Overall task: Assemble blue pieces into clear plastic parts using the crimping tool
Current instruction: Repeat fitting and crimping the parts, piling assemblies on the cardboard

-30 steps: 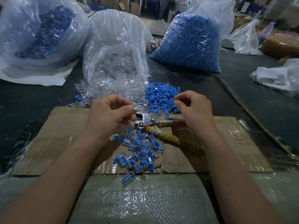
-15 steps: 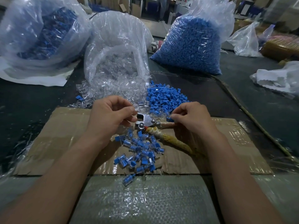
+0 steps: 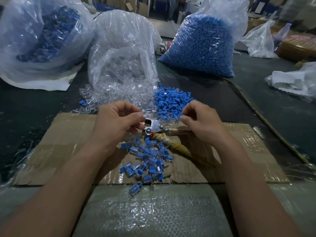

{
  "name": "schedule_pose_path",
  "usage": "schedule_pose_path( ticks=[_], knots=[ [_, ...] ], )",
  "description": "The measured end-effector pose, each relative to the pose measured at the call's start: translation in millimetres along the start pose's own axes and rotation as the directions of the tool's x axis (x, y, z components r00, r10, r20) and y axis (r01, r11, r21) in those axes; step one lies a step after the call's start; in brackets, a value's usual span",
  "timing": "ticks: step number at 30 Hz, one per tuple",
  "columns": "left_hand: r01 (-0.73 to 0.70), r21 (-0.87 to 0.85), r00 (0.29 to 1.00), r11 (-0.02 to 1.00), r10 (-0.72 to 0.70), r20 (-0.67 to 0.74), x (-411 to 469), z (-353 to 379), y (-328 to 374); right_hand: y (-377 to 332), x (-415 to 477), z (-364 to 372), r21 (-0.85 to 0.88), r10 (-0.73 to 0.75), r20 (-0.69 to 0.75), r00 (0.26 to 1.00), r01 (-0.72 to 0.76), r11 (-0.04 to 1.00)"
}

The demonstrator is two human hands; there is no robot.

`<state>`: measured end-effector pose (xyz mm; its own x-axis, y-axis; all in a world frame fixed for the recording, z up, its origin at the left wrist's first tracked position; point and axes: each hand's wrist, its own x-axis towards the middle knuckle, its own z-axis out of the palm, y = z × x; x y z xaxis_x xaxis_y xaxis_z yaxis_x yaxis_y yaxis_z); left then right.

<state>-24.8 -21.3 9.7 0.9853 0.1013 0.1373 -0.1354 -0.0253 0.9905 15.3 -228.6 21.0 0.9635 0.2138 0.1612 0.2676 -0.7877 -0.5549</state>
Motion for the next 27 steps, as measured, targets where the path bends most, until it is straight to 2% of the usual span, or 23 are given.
schedule_pose_path(
  ticks=[4, 12, 17, 22, 27],
  knots=[
    [0.017, -0.001, 1.000, 1.000, -0.017, 0.017, -1, 2, 2, -16, -7, 3, 0.285, -0.071, -0.033, 0.997, 0.078, 0.955],
    [0.033, 0.004, 0.999, 0.999, -0.033, 0.031, -1, 3, 3, -35, -11, 17, 0.486, -0.073, 0.003, 0.997, 0.063, 0.871],
    [0.040, 0.008, 0.998, 0.999, -0.040, 0.040, 1, 3, 1, -43, -15, 19, 0.449, -0.166, -0.058, 0.984, 0.174, 0.877],
    [0.035, -0.008, 0.998, 0.999, -0.035, 0.046, 2, 3, 0, -49, -18, 23, 0.522, -0.179, -0.150, 0.972, 0.232, 0.821],
    [0.017, -0.027, 0.999, 1.000, -0.015, 0.052, -1, 4, 0, -49, -17, 30, 0.386, -0.177, -0.187, 0.966, 0.238, 0.891]
  ],
)
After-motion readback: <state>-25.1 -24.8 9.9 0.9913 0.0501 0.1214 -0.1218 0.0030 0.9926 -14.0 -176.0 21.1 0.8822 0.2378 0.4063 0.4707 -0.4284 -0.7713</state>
